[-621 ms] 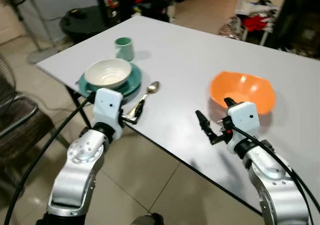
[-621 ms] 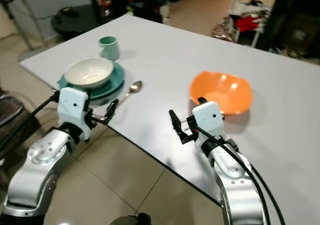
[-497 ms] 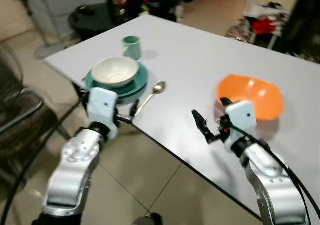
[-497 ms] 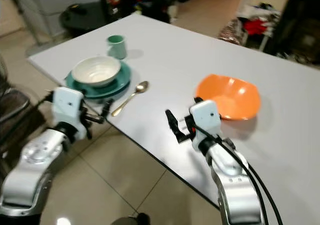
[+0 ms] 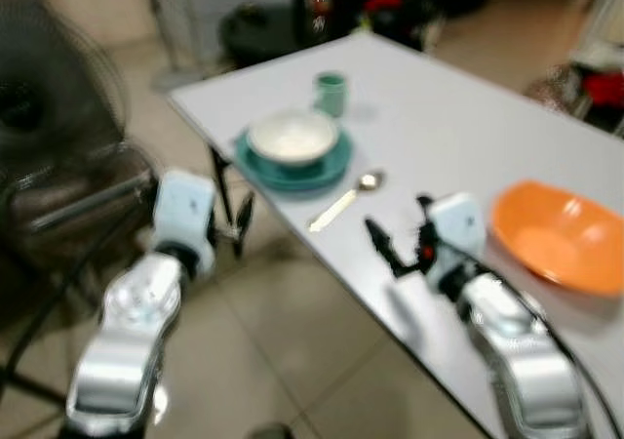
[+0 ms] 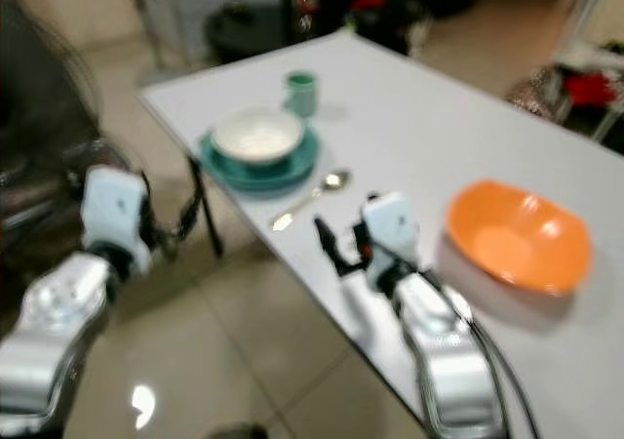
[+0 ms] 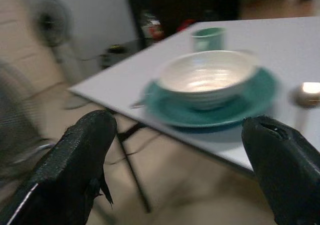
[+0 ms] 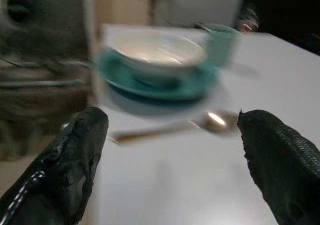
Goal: Setting the table
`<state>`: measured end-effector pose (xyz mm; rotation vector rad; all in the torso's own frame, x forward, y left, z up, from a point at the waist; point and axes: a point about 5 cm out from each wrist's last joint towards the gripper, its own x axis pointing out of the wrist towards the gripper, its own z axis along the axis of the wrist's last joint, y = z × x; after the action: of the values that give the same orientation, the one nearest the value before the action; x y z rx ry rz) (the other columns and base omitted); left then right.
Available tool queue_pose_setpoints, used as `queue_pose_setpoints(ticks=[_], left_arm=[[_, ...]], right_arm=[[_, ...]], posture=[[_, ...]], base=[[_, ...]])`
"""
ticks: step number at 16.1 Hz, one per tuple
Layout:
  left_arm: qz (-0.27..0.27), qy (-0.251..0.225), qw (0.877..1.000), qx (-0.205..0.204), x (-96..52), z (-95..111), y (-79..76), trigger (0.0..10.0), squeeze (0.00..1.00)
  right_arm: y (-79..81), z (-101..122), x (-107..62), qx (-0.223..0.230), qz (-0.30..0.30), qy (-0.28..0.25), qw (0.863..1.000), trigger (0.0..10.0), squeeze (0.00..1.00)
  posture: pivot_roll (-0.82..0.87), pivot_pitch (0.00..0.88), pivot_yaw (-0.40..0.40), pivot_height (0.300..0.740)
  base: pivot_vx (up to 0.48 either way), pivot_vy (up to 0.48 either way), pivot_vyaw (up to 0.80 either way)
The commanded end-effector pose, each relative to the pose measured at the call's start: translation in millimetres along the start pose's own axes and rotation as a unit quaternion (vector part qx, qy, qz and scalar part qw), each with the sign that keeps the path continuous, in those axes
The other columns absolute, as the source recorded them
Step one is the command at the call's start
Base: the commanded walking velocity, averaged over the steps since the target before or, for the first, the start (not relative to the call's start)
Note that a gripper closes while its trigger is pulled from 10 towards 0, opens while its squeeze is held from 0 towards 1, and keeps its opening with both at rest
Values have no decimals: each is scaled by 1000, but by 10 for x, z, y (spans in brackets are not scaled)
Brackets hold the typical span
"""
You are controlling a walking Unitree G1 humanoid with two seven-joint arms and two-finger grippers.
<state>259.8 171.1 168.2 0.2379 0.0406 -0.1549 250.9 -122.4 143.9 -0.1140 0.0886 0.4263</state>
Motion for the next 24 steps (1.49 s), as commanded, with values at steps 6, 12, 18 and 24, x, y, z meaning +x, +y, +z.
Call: queue_pose_setpoints(ticks=[6,12,18,24], left_arm=[[45,-3,999,13,48,-30,107,10000,0],[69,-13,996,61,45,40,197,10000,0],[26,-4,999,22,27,-45,9,10000,0],[16,-3,1000,9,-8,-40,38,10000,0]], right_arm=[[-280,50,-106,-60,-76,-32,995,10000,1000],[-333,87,-80,-8,-92,-39,995,10000,1000],[-193,-70,-31,37,-44,-4,998,10000,1000],[-137,-2,11,38,-34,-15,999,10000,1000]], posture=[[64,0,61,740],[100,0,29,740],[117,0,32,740],[96,0,48,740]], base=[[0,0,793],[0,0,796],[0,0,800],[163,0,790]])
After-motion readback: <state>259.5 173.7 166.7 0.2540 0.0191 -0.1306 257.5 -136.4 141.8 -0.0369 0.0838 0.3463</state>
